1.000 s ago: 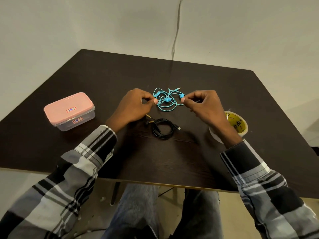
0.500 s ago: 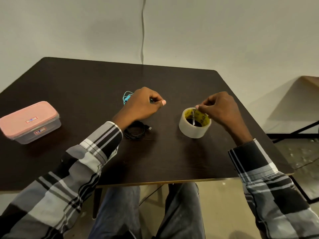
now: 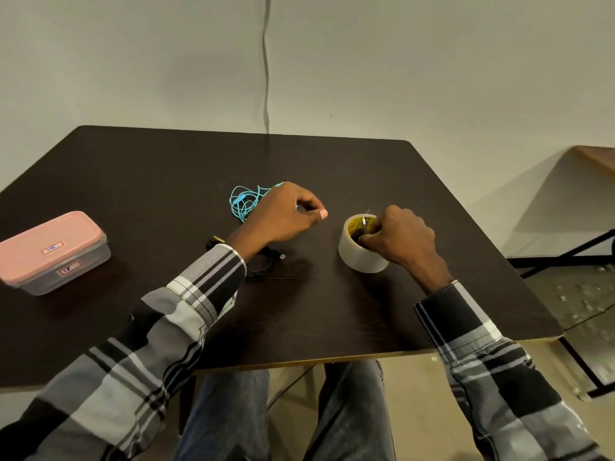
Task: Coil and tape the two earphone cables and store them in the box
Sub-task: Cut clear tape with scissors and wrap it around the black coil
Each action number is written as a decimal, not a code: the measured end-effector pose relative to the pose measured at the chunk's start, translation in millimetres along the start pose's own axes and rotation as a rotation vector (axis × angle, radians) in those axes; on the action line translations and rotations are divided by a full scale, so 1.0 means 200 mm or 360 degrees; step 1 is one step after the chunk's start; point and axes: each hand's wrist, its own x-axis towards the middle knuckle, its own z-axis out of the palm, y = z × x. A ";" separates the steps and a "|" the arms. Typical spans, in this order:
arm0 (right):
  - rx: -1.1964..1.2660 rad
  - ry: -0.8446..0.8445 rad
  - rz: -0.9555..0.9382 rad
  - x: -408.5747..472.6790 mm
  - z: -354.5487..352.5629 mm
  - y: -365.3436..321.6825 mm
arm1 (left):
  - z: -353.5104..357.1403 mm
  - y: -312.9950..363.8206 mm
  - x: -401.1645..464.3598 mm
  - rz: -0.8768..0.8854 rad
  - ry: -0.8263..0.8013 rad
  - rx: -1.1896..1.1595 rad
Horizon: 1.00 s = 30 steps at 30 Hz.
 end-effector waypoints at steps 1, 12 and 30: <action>0.0051 0.0009 -0.0005 -0.01 -0.01 0.00 | 0.00 0.01 0.00 0.0007 -0.0001 -0.0014; 0.0411 0.0240 -0.0367 -0.11 -0.22 -0.11 | 0.05 0.21 0.07 0.0104 0.0206 -0.0451; 0.0473 0.0108 -0.0254 -0.10 -0.15 -0.05 | 0.02 0.20 0.09 -0.0234 0.0199 -0.1041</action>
